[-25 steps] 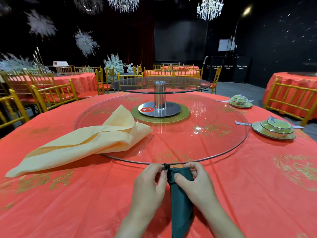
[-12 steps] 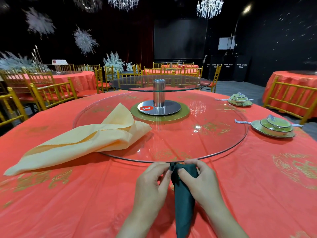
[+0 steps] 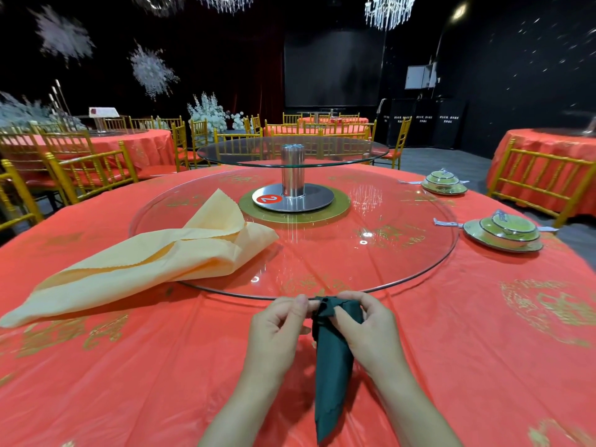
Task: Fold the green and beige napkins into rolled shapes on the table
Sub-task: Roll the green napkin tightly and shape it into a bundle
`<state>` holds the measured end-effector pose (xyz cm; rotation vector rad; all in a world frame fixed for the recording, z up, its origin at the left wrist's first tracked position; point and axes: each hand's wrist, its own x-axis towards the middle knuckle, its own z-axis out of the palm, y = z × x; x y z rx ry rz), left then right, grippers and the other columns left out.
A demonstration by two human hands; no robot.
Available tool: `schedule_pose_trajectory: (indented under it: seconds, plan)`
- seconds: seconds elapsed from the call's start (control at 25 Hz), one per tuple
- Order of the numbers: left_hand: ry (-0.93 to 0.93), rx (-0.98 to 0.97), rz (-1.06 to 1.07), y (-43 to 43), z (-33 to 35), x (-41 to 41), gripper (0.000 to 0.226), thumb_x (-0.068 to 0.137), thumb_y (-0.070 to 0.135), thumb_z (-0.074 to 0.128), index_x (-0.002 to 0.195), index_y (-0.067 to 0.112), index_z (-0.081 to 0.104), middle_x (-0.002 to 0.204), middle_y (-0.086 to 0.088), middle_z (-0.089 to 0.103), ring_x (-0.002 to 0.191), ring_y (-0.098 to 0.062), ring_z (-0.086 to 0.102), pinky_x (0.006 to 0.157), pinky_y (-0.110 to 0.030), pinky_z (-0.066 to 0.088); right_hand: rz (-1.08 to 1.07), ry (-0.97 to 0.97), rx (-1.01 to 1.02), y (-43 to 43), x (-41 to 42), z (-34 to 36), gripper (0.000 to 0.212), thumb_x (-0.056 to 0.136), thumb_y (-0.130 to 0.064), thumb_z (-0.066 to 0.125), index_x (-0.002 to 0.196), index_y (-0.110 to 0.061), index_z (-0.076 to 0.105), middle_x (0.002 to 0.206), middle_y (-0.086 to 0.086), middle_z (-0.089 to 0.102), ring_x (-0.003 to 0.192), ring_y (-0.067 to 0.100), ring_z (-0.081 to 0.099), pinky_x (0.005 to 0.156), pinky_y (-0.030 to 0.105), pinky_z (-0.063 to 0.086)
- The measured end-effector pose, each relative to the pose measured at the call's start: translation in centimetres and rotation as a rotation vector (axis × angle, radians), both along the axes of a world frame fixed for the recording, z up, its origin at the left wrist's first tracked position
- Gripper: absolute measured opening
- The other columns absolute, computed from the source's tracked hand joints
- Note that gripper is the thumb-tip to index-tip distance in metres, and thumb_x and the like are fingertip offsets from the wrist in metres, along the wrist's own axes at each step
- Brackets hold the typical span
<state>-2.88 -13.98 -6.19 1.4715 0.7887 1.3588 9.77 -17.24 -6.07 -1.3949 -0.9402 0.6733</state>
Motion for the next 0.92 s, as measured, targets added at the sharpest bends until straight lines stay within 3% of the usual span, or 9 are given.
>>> schedule_pose_trajectory:
  seconds: [0.12, 0.2, 0.32, 0.44, 0.64, 0.84, 0.92]
  plan:
    - [-0.005, -0.077, 0.001, 0.4, 0.1, -0.2, 0.014, 0.078, 0.014, 0.07, 0.065, 0.018, 0.07, 0.067, 0.002, 0.067, 0.068, -0.011, 0.06, 0.069, -0.034, 0.049, 0.032, -0.025, 0.009, -0.2, -0.4, 0.2, 0.023, 0.075, -0.005, 0.069, 0.083, -0.025, 0.063, 0.077, 0.002, 0.071, 0.073, 0.02, 0.068, 0.068, 0.036, 0.056]
    - [0.036, -0.051, -0.013, 0.3, 0.1, -0.2, 0.021, 0.077, -0.001, 0.071, 0.068, 0.018, 0.065, 0.066, 0.006, 0.066, 0.067, -0.009, 0.06, 0.07, -0.031, 0.049, 0.05, -0.02, 0.009, -0.3, -0.5, 0.4, 0.023, 0.076, -0.004, 0.068, 0.083, -0.025, 0.063, 0.077, 0.003, 0.07, 0.072, 0.019, 0.067, 0.065, 0.034, 0.055]
    - [0.115, 0.014, -0.014, 0.5, 0.0, -0.4, 0.017, 0.068, 0.011, 0.076, 0.073, 0.022, 0.064, 0.07, 0.01, 0.067, 0.071, -0.01, 0.061, 0.07, -0.03, 0.049, 0.053, -0.005, 0.008, -0.3, -0.3, 0.4, 0.021, 0.076, -0.003, 0.066, 0.086, -0.021, 0.064, 0.078, 0.004, 0.07, 0.072, 0.019, 0.067, 0.065, 0.035, 0.056]
    - [0.235, 0.085, 0.007, 0.6, -0.4, -0.6, 0.014, 0.066, 0.022, 0.067, 0.078, 0.026, 0.06, 0.076, 0.012, 0.066, 0.074, -0.007, 0.061, 0.07, -0.032, 0.048, 0.058, -0.015, -0.004, -0.3, -0.3, 0.4, 0.02, 0.075, -0.003, 0.066, 0.087, -0.019, 0.064, 0.079, 0.004, 0.069, 0.071, 0.017, 0.065, 0.066, 0.032, 0.053]
    - [0.468, 0.359, 0.124, 0.5, -0.5, -0.8, 0.013, 0.075, 0.018, 0.055, 0.075, 0.031, 0.051, 0.076, 0.012, 0.057, 0.074, 0.0, 0.054, 0.064, -0.008, 0.039, 0.059, -0.048, -0.028, -0.2, -0.5, 0.0, 0.021, 0.059, -0.027, 0.064, 0.079, -0.022, 0.063, 0.062, -0.005, 0.065, 0.059, 0.012, 0.06, 0.059, 0.032, 0.049]
    - [0.591, 0.53, 0.212, 0.6, -0.7, -1.2, 0.023, 0.084, 0.004, 0.055, 0.081, 0.023, 0.042, 0.073, 0.017, 0.04, 0.072, 0.009, 0.043, 0.065, -0.004, 0.031, 0.136, -0.115, -0.091, 0.2, -0.8, -0.5, 0.037, 0.056, -0.045, 0.061, 0.079, -0.017, 0.066, 0.069, -0.003, 0.069, 0.067, 0.011, 0.064, 0.07, 0.039, 0.054]
    - [0.608, 0.559, 0.214, 0.9, -0.6, -1.4, 0.025, 0.085, 0.003, 0.054, 0.083, 0.024, 0.041, 0.075, 0.017, 0.039, 0.071, 0.004, 0.041, 0.066, -0.006, 0.031, 0.188, -0.198, -0.113, 0.2, -0.5, -0.5, 0.046, 0.056, -0.056, 0.054, 0.079, -0.018, 0.066, 0.074, -0.004, 0.068, 0.073, 0.01, 0.063, 0.071, 0.034, 0.053]
